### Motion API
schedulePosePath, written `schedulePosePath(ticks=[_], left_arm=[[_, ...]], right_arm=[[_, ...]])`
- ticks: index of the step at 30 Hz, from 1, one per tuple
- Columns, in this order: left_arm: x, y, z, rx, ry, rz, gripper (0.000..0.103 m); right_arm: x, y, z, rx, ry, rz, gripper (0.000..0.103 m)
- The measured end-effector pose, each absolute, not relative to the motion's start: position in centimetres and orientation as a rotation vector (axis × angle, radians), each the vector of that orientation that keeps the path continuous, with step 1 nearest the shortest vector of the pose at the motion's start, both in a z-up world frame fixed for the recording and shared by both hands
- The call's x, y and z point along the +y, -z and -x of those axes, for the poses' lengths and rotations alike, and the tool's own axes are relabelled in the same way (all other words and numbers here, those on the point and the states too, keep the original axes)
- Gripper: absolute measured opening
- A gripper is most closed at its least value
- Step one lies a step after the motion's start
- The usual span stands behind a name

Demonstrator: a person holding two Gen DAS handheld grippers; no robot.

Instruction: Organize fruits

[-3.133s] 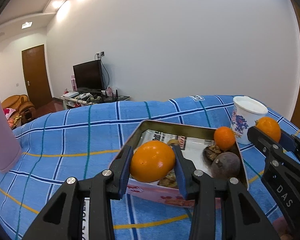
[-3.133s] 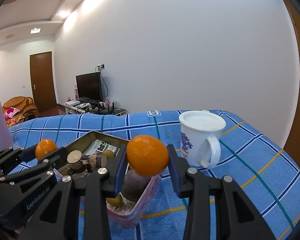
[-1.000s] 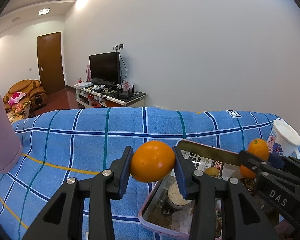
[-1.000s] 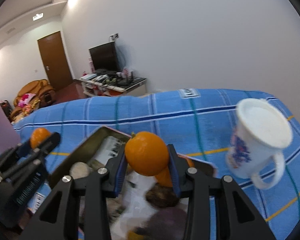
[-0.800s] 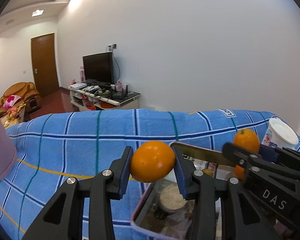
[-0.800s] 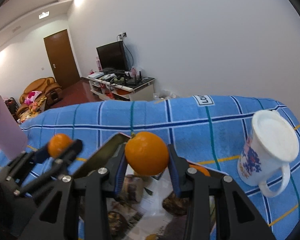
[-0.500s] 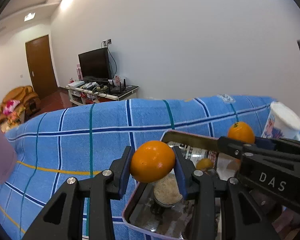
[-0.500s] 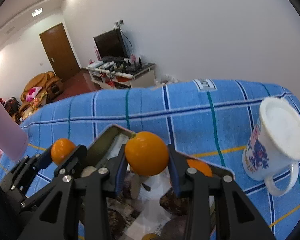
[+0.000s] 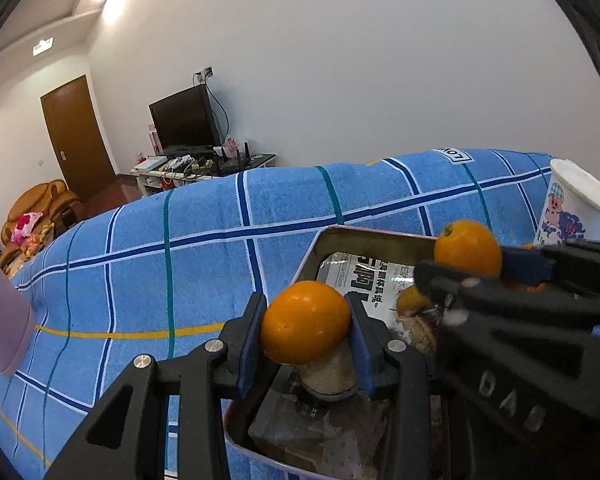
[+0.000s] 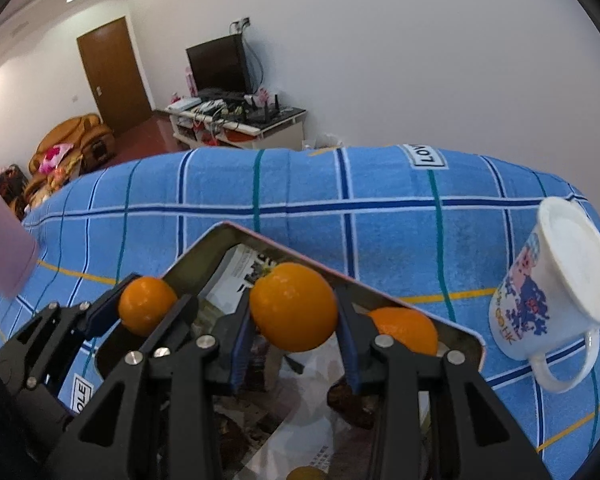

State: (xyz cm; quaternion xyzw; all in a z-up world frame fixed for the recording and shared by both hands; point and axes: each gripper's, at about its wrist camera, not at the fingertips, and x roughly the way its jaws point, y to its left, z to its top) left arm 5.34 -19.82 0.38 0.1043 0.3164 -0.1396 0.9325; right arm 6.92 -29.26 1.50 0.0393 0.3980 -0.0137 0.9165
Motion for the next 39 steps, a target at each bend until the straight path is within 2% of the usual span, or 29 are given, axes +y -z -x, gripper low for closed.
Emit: schedulePosePath(ticks=[8, 10, 11, 12, 13, 15, 17, 18, 20, 27, 31, 33, 39], left_arm=[[-19.4, -0.4, -5.7, 0.662, 0.312, -0.178, 0.042], [-19.4, -0.4, -5.8, 0.667, 0.31, -0.177, 0.043], [-19.3, -0.3, -5.8, 0.669, 0.313, -0.172, 0.044], [-19.2, -0.3, -6.0, 0.678, 0.317, -0.157, 0.046], [-19.1, -0.2, -6.1, 0.683, 0.311, -0.151, 0.049], [-19.0, -0.3, -6.1, 0.683, 0.292, -0.149, 0.061], [-19.1, -0.1, -6.3, 0.696, 0.297, -0.147, 0.069], [-19.1, -0.1, -6.3, 0.696, 0.298, -0.143, 0.077], [-19.2, -0.1, -6.4, 0.699, 0.317, -0.133, 0.083], [-20.1, -0.2, -5.5, 0.671, 0.332, -0.186, 0.083], [-20.8, -0.4, -4.9, 0.642, 0.36, -0.224, 0.083], [-21.3, -0.5, -4.3, 0.626, 0.386, -0.257, 0.083], [-21.7, -0.6, -3.5, 0.623, 0.459, -0.274, 0.083]], right_arm=[[-28.9, -1.0, -8.0, 0.861, -0.049, -0.116, 0.041], [-29.0, -0.9, -7.9, 0.865, -0.074, -0.142, 0.044], [-29.1, -0.9, -7.9, 0.862, -0.078, -0.149, 0.049], [-29.1, -1.0, -7.8, 0.859, -0.097, -0.167, 0.053], [-29.2, -1.0, -7.6, 0.855, -0.107, -0.179, 0.053], [-29.2, -1.2, -7.4, 0.848, -0.097, -0.186, 0.056], [-29.3, -1.3, -6.9, 0.833, -0.101, -0.202, 0.06], [-29.6, -1.5, -6.5, 0.817, -0.104, -0.222, 0.064], [-30.1, -2.0, -5.4, 0.772, -0.088, -0.259, 0.071], [-30.7, -3.1, -0.8, 0.55, 0.145, -0.187, 0.089], [-31.6, -3.0, 1.2, 0.48, 0.277, -0.177, 0.091], [-31.9, -2.8, 1.8, 0.469, 0.325, -0.168, 0.096], [-32.0, -2.5, 2.3, 0.48, 0.33, -0.174, 0.097]])
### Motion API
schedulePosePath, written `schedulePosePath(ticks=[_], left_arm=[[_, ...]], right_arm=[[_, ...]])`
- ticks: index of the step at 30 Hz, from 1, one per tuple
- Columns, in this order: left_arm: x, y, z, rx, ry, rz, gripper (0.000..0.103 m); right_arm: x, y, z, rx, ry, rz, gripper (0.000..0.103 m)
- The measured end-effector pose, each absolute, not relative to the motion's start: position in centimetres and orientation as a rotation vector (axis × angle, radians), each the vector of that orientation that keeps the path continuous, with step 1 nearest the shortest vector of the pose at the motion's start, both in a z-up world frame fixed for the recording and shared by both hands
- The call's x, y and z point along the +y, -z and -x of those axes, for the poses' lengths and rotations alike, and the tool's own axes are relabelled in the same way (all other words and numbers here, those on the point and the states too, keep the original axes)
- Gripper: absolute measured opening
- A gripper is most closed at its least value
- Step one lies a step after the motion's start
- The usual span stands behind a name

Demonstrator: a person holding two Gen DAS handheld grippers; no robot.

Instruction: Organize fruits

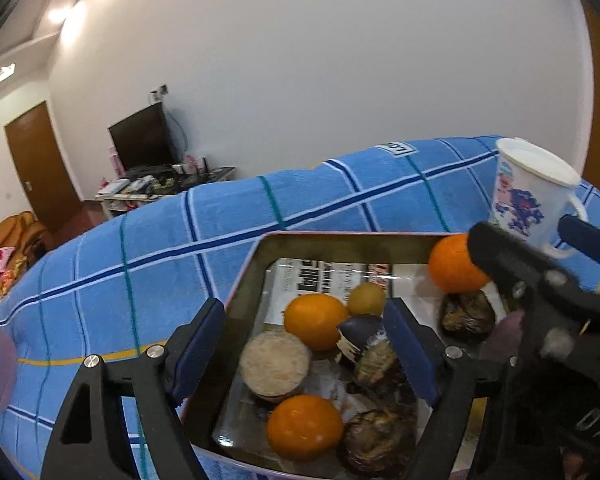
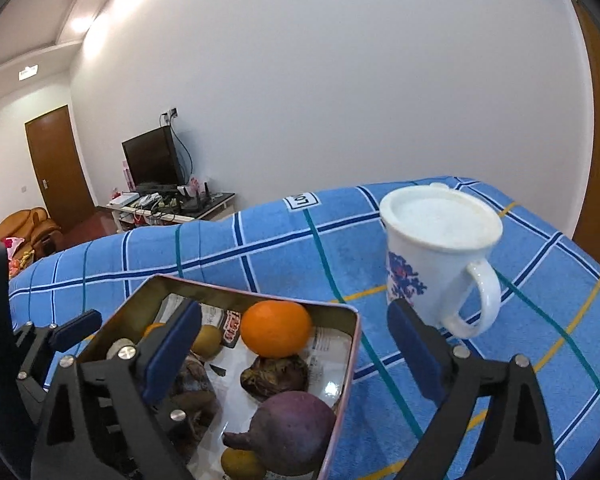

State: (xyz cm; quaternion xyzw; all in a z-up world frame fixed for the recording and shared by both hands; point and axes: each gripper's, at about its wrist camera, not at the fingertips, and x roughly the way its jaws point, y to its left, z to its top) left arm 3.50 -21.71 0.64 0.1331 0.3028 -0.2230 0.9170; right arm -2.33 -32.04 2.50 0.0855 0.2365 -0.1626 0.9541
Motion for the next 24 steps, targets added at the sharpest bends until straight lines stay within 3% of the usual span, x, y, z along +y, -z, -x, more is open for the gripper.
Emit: schedulePosePath(ticks=[5, 9, 16, 24], left_arm=[[-21.8, -0.6, -2.9, 0.651, 0.524, -0.24, 0.083], [-22.9, -0.1, -1.7, 0.697, 0.603, -0.275, 0.093], [-22.4, -0.4, 0.3, 0.67, 0.564, -0.307, 0.093], [-19.6, -2.9, 4.1, 0.401, 0.376, -0.313, 0.093]], right_arm=[[-31.6, -2.0, 2.8, 0.497, 0.317, -0.181, 0.097], [-31.8, -1.3, 3.7, 0.504, 0.302, -0.218, 0.098], [-31.9, -1.4, 6.0, 0.458, 0.314, -0.251, 0.1], [-31.2, -2.5, 8.4, 0.335, 0.328, -0.23, 0.103]])
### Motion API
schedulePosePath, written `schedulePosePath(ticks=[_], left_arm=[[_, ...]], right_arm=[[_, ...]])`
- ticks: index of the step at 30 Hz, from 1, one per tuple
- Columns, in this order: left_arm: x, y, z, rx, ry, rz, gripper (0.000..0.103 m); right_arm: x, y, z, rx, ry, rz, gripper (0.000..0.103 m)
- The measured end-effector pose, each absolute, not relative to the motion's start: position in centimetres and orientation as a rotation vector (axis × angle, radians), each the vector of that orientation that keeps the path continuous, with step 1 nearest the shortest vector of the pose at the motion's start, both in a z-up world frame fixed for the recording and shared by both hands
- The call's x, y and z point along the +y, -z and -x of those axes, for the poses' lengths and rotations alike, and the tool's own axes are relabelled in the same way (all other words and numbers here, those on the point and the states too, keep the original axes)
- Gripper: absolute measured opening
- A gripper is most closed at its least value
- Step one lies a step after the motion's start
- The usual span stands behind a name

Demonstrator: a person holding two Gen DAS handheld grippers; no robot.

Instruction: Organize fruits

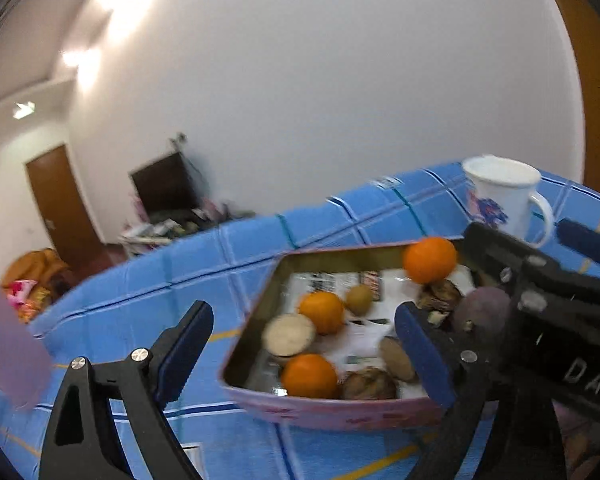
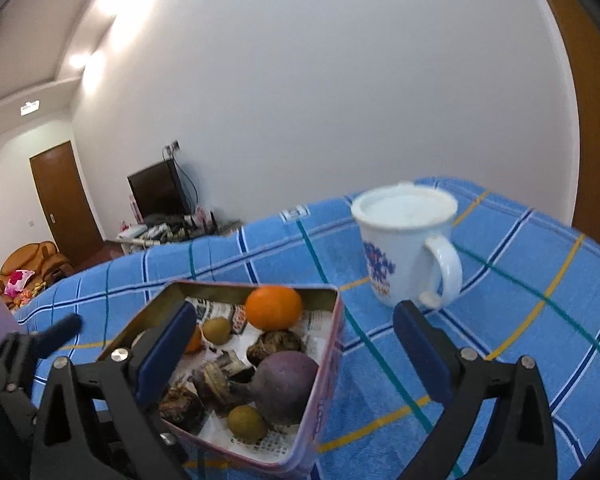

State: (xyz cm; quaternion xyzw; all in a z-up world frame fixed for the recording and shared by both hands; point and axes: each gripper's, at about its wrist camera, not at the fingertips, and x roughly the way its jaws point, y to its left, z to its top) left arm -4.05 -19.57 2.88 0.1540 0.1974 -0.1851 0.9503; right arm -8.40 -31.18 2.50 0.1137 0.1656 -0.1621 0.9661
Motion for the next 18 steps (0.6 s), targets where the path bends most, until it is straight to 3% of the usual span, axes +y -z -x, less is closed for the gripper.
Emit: schedulePosePath(ticks=[10, 18], left_arm=[[-15.3, -3.0, 3.4, 0.489, 0.289, -0.155, 0.093], [-13.7, -3.4, 6.2, 0.422, 0.278, -0.139, 0.093]], right_arm=[[-28.2, -3.4, 9.9, 0.245, 0.338, -0.093, 0.103], [-27.0, -3.6, 12.7, 0.213, 0.291, -0.083, 0.103]])
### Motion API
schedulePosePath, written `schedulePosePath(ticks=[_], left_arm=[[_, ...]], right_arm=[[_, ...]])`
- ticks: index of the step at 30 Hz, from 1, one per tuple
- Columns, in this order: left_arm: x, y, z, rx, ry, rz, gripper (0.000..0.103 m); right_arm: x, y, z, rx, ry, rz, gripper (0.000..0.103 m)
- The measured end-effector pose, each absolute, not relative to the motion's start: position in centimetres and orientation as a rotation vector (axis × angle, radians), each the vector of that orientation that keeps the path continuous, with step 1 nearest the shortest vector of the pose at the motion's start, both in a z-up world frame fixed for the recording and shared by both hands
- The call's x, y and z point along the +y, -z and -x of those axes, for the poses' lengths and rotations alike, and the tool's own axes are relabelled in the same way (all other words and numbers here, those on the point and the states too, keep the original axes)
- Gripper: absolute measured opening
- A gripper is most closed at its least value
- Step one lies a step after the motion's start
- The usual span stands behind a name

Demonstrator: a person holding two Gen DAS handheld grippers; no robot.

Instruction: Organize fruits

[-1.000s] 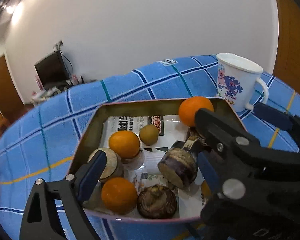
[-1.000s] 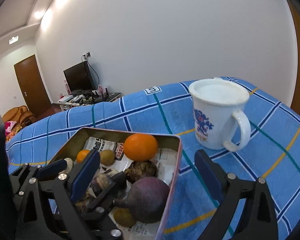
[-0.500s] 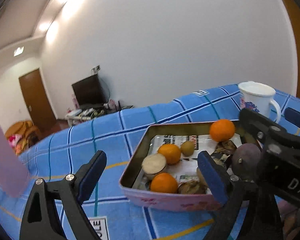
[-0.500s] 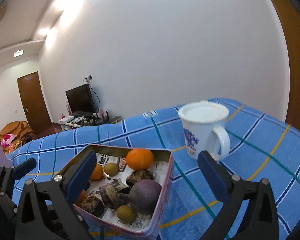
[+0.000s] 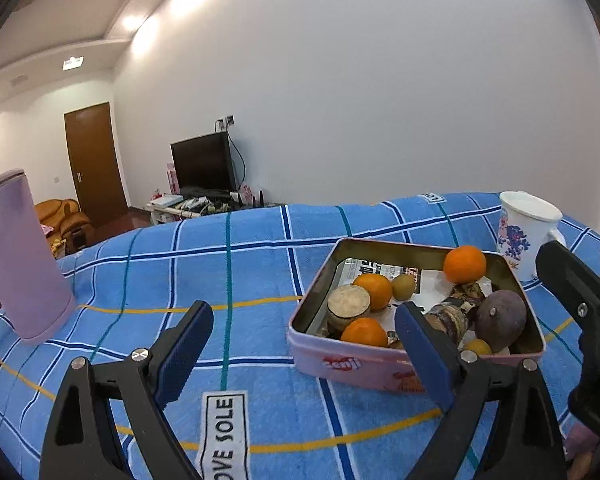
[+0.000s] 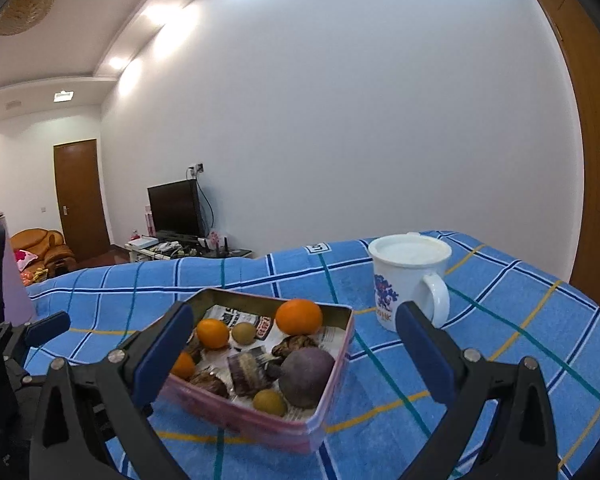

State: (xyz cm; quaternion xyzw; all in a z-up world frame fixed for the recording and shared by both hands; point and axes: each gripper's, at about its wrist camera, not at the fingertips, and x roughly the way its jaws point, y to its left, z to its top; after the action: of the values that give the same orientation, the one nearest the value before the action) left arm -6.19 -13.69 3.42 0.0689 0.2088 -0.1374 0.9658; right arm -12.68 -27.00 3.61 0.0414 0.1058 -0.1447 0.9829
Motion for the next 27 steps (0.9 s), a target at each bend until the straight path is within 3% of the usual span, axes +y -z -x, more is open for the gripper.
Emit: schedulePosePath(ticks=[15, 27], left_arm=[[-11.5, -3.8, 10.0, 0.358, 0.244, -0.108, 0.093], [-11.2, -3.8, 10.2, 0.348, 0.229, -0.099, 0.093]], right_arm=[[-25.8, -4.1, 18.6, 0.041, 0.309, -0.085, 0.103], [-25.5, -4.1, 18.2, 0.052, 0.309, -0.061, 0.103]])
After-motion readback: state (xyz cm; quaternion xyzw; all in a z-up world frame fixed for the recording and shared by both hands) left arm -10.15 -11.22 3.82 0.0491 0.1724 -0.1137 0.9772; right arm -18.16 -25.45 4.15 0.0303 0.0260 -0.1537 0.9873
